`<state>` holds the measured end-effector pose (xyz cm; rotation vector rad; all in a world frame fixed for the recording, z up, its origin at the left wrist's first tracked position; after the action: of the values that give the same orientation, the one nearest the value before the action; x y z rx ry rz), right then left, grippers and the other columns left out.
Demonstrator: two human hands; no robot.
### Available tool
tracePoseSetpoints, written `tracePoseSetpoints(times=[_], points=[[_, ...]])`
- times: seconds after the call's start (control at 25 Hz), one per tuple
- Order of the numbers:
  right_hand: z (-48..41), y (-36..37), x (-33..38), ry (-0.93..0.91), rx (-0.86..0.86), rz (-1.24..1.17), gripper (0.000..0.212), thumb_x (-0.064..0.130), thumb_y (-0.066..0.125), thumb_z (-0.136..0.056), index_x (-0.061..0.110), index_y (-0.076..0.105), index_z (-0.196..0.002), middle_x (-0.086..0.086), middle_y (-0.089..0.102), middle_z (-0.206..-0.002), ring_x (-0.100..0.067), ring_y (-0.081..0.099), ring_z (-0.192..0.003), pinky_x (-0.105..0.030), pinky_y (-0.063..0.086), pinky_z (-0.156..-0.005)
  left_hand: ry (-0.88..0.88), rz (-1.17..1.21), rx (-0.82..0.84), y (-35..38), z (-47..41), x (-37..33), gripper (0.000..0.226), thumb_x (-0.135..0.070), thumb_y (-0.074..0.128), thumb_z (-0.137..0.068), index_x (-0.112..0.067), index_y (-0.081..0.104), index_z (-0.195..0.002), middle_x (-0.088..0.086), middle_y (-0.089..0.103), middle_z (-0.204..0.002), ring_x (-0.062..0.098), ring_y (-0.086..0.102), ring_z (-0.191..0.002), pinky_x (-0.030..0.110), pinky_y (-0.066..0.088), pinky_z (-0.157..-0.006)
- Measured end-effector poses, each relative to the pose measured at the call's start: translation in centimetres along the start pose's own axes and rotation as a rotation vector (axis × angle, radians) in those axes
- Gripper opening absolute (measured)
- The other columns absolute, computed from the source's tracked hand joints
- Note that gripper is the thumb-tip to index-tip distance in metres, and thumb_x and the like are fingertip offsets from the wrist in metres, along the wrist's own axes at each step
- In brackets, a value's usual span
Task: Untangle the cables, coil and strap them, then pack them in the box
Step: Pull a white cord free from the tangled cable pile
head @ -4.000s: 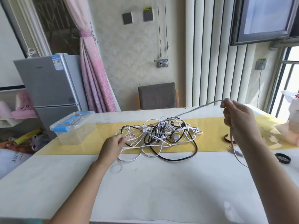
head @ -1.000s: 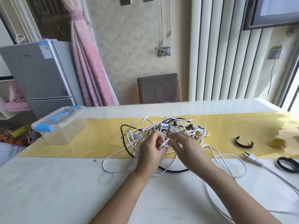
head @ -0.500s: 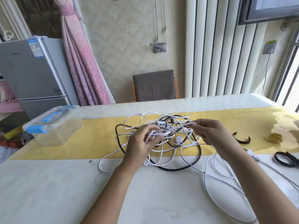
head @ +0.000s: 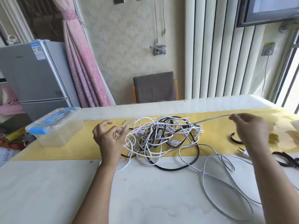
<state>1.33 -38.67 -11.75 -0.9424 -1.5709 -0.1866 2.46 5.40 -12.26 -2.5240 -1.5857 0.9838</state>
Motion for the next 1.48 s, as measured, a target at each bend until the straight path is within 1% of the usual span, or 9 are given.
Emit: tracePoseSetpoints(times=[0.16,0.36,0.48,0.68,0.8,0.92,1.24,1.36,1.48], points=[[2.7,4.4,3.0,-0.382,0.037,0.337,0.053,-0.011,0.048,-0.076,0.007,0.062,-0.124,-0.019,0.055,-0.128,-0.038,0.047,-0.113,-0.038,0.035,-0.098,0.199,0.228,0.295,3.3,1.6,-4.2,0.038,-0.043,0.062,-0.08,-0.01,0.067,-0.062,-0.002,0.065,-0.092,0.014,0.057,-0.094,0.032,0.041,-0.094],[8.5,10.5,6.5,-0.735,0.353,0.173,0.075,-0.02,0.04,-0.069,0.013,0.05,-0.136,-0.004,0.049,-0.14,-0.02,0.042,-0.128,-0.016,0.027,-0.102,0.233,0.228,0.649,7.5,5.2,-7.0,0.022,-0.03,0.069,-0.076,-0.014,0.066,-0.09,-0.006,0.061,-0.089,0.009,0.054,-0.085,0.028,0.044,-0.077],[10.5,12.6,6.8,-0.892,0.5,0.116,0.079,-0.023,0.035,-0.07,0.013,0.045,-0.14,0.001,0.043,-0.144,-0.013,0.032,-0.136,-0.007,0.016,-0.109,0.341,0.247,0.683,7.6,5.7,-7.9,0.021,0.001,0.061,-0.074,-0.018,0.068,-0.079,-0.009,0.062,-0.097,0.006,0.055,-0.091,0.025,0.046,-0.081],[11.3,12.8,7.1,-1.054,0.518,0.168,0.021,0.004,0.058,-0.089,0.013,0.059,-0.107,0.003,0.06,-0.113,-0.012,0.049,-0.11,-0.011,0.023,-0.105,0.548,0.164,0.544,6.1,5.5,-10.0,0.037,-0.006,0.038,-0.071,-0.014,0.074,-0.066,0.001,0.069,-0.102,0.012,0.047,-0.098,0.018,0.039,-0.084],[11.6,13.1,6.5,-0.872,0.692,0.184,0.012,0.021,0.061,-0.092,0.018,0.056,-0.081,0.011,0.047,-0.068,-0.004,0.042,-0.065,-0.021,0.034,-0.063,0.552,0.105,0.481,6.5,5.2,-9.4,0.032,0.009,0.051,-0.068,-0.011,0.076,-0.075,0.003,0.069,-0.101,0.015,0.047,-0.095,0.021,0.041,-0.081],[11.9,12.7,6.9,-0.676,0.804,-0.028,0.03,0.032,0.056,-0.094,0.024,0.053,-0.066,0.003,0.041,-0.056,-0.006,0.034,-0.053,-0.019,0.027,-0.051,0.501,-0.002,0.46,6.7,4.6,-7.9,0.038,0.009,0.072,-0.064,-0.018,0.075,-0.091,0.0,0.066,-0.108,0.017,0.046,-0.097,0.033,0.041,-0.083],[2.6,1.0,3.9,-0.171,-0.06,-0.629,0.036,0.032,0.051,-0.094,0.019,0.057,-0.061,0.003,0.03,-0.046,-0.014,0.029,-0.045,-0.028,0.022,-0.046,0.019,-0.262,0.302,2.6,0.2,0.0,0.033,-0.017,0.086,-0.061,-0.028,0.076,-0.091,0.006,0.061,-0.119,0.034,0.051,-0.115,0.061,0.032,-0.098],[0.9,-0.1,1.2,-0.043,-0.162,-0.666,0.038,0.04,0.049,-0.091,0.026,0.062,-0.058,0.011,0.039,-0.047,-0.011,0.034,-0.048,-0.026,0.026,-0.05,-0.214,-0.288,0.21,0.6,-0.5,3.8,0.026,-0.018,0.083,-0.069,-0.022,0.077,-0.094,0.01,0.059,-0.125,0.036,0.044,-0.122,0.055,0.025,-0.107],[0.9,1.1,1.1,-0.073,-0.113,-0.542,0.035,0.041,0.047,-0.09,0.031,0.064,-0.061,0.008,0.044,-0.058,-0.017,0.039,-0.056,-0.028,0.027,-0.052,-0.282,-0.024,0.513,2.2,-0.1,3.9,0.035,-0.015,0.081,-0.072,-0.025,0.072,-0.105,0.01,0.041,-0.145,0.027,0.021,-0.141,0.031,0.013,-0.112]])
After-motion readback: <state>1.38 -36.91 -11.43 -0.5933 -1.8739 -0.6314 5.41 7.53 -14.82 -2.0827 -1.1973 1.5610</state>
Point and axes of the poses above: each hand's wrist, its own z-axis away from the middle knuckle, its own y-axis out of the palm, x = y × z, the point moved 8 cm from there along -z, towards the middle knuckle
